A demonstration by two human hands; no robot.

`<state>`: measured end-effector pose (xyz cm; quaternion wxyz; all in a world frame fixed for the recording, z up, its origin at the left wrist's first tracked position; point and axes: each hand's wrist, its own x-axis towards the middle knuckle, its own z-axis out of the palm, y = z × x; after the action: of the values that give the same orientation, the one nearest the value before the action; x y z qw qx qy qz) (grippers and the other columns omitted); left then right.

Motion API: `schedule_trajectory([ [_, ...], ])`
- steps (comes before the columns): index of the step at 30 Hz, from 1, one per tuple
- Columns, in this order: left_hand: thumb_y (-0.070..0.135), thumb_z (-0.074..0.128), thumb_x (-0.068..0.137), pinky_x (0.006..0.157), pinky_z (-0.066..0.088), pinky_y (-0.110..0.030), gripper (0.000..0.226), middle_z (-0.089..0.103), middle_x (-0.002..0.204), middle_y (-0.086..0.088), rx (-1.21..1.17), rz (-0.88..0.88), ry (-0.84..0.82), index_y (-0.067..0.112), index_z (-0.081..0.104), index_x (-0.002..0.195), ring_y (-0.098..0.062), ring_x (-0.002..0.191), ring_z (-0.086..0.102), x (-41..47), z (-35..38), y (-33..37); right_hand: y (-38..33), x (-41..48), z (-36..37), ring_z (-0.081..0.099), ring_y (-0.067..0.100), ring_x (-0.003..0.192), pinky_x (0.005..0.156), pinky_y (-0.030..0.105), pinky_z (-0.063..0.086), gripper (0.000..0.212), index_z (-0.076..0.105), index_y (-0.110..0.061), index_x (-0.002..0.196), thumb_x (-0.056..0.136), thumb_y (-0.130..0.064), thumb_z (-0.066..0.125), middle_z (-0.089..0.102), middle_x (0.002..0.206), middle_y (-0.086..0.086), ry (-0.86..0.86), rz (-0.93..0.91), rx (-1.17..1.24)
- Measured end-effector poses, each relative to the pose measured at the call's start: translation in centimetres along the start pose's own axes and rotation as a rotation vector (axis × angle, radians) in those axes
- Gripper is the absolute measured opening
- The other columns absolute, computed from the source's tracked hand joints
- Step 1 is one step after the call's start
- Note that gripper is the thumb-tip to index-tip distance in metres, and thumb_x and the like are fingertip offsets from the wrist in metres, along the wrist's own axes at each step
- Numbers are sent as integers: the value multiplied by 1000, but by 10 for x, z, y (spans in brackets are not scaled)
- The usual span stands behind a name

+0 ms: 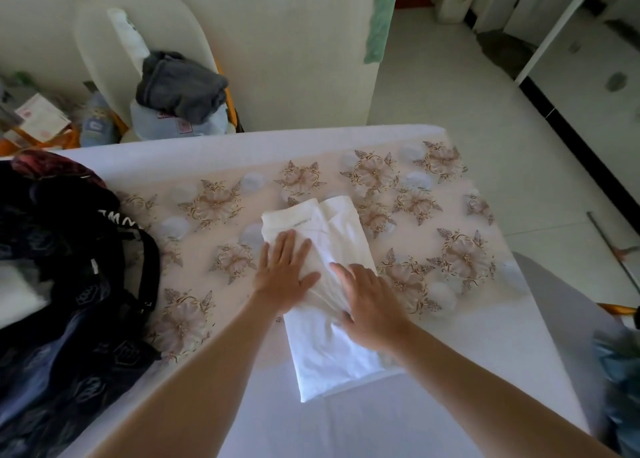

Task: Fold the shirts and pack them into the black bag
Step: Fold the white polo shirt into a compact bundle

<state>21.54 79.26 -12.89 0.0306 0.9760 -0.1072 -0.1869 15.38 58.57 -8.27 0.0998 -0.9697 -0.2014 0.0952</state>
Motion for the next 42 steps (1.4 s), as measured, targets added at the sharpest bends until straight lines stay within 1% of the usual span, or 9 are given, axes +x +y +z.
schedule_trajectory([
  [5, 41, 29, 99, 119, 16, -51, 63, 20, 162, -13, -50, 140, 333, 8, 32, 152, -32, 150, 18, -35, 17, 28, 6, -28, 47, 11, 26, 153, 118, 46, 29, 71, 23, -12, 157, 98, -48, 39, 13, 166, 12, -18, -215, -90],
  [18, 82, 38, 80, 121, 13, -43, 109, 9, 164, -14, -16, 457, 194, 5, 21, 155, -30, 152, 8, -149, 78, 32, 4, -85, 41, 9, 23, 154, 120, 40, 18, 70, 28, -7, 155, 99, -49, 37, 12, 166, 10, -133, -330, -185],
  [22, 38, 52, 88, 100, 51, -41, 53, 46, 147, -21, -44, 513, 265, 6, 62, 129, -36, 138, 43, -154, 77, 35, 2, -101, 39, 12, 23, 153, 118, 38, 13, 92, 26, -9, 156, 86, -65, 44, 12, 166, 11, -259, -242, -195],
  [24, 20, 44, 84, 80, 60, -37, 41, 57, 138, -17, -120, 492, 265, 5, 69, 113, -33, 130, 52, -155, 64, 39, -2, -101, 40, 16, 22, 152, 119, 37, 17, 90, 29, -11, 155, 81, -57, 47, 16, 165, 10, -225, -212, -196],
  [26, 25, 37, 89, 90, 55, -37, 47, 52, 144, -11, -232, 397, 169, 8, 61, 125, -27, 134, 49, -162, 37, 43, -8, -101, 39, 27, 20, 149, 118, 33, 28, 84, 38, -12, 151, 76, -48, 53, 28, 162, 8, -155, -197, -145],
  [31, 45, 40, 93, 88, 49, -38, 33, 67, 111, 1, -314, 252, -151, 31, 59, 117, -26, 106, 61, -164, -6, 31, -28, -89, 16, 69, 24, 94, 72, 30, 53, 37, 71, -26, 107, 77, -9, 58, 72, 106, -3, -71, 6, 95],
  [35, 69, 62, 66, 90, 47, -33, 82, 53, 127, 17, -196, 350, -140, 42, 35, 138, -11, 109, 53, -177, -7, 25, -32, -66, -21, 61, 25, 80, 66, 34, 48, 13, 63, -21, 82, 78, -15, 52, 65, 81, -1, -273, 143, 247],
  [38, 27, 64, 88, 72, 48, -23, 39, 61, 112, 5, -484, 217, 19, 31, 50, 124, -20, 94, 60, -162, -14, 19, -25, -49, -44, 57, 22, 81, 70, 33, 48, 12, 53, -27, 70, 76, -17, 57, 54, 79, -7, -312, 125, 233],
  [42, 24, 57, 96, 52, 36, -26, 11, 56, 72, 8, -731, -42, 128, 26, 58, 86, -18, 65, 55, -125, -42, -8, -5, -33, -54, 57, 22, 84, 66, 31, 43, 10, 59, -24, 90, 81, -20, 62, 56, 83, -8, -224, 233, 202],
])
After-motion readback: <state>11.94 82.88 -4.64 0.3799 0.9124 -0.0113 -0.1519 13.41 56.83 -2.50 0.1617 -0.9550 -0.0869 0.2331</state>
